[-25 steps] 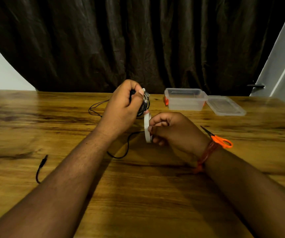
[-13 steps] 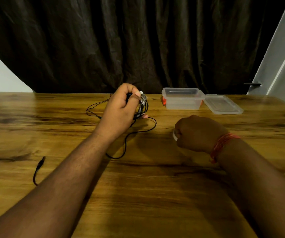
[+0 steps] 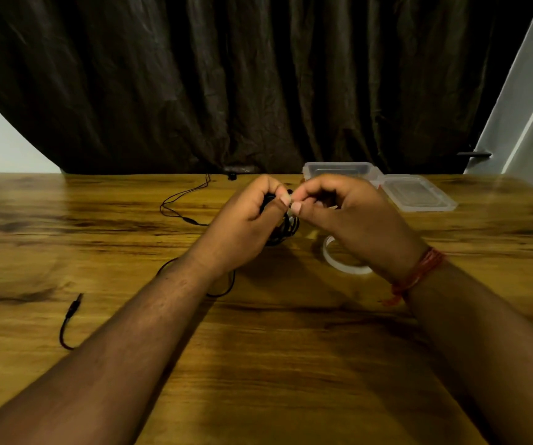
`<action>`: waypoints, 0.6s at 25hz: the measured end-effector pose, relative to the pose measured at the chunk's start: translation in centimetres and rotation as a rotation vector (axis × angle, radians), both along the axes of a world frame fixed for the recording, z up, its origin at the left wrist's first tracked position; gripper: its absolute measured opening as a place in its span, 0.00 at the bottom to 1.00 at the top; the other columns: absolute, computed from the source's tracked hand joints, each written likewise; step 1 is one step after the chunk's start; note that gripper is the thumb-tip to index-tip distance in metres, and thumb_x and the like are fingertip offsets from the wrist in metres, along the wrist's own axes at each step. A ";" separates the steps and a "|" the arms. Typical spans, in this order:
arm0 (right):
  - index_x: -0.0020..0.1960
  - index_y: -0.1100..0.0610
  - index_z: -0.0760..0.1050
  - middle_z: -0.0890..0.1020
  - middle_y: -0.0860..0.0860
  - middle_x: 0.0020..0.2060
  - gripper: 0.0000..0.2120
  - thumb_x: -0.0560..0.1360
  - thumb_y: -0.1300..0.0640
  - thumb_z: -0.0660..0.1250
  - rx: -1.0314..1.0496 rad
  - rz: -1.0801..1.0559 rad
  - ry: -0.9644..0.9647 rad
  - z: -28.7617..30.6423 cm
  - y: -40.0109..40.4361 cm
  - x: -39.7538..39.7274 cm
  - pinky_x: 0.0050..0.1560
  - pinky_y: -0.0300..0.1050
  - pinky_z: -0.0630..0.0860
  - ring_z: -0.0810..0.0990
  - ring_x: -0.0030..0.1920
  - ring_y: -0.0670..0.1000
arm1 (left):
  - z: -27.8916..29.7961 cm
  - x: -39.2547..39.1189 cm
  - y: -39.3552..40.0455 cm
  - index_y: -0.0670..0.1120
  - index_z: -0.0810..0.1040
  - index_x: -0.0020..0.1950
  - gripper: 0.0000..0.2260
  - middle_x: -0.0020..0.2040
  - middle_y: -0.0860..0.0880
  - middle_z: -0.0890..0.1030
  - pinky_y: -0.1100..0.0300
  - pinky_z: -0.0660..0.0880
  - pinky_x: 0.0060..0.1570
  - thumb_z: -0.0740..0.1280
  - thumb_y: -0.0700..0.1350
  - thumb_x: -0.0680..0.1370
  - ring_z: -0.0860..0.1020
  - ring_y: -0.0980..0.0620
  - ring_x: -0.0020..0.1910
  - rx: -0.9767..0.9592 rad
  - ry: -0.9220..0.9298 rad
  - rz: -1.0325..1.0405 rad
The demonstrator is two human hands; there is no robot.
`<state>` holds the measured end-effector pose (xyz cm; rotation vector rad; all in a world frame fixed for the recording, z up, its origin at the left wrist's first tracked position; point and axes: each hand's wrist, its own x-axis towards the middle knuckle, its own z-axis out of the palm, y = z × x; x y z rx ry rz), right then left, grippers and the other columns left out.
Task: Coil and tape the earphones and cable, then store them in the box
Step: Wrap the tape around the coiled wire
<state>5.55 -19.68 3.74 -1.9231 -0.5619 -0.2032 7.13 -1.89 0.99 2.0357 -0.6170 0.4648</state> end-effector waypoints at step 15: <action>0.45 0.57 0.79 0.82 0.52 0.39 0.04 0.77 0.62 0.66 0.205 0.031 0.048 0.3 -0.4 0.3 0.40 0.42 0.77 0.79 0.39 0.50 | -0.3 0.4 0.0 0.54 0.73 0.47 0.10 0.42 0.55 0.75 0.65 0.70 0.41 0.57 0.45 0.84 0.74 0.66 0.38 -0.173 0.200 0.055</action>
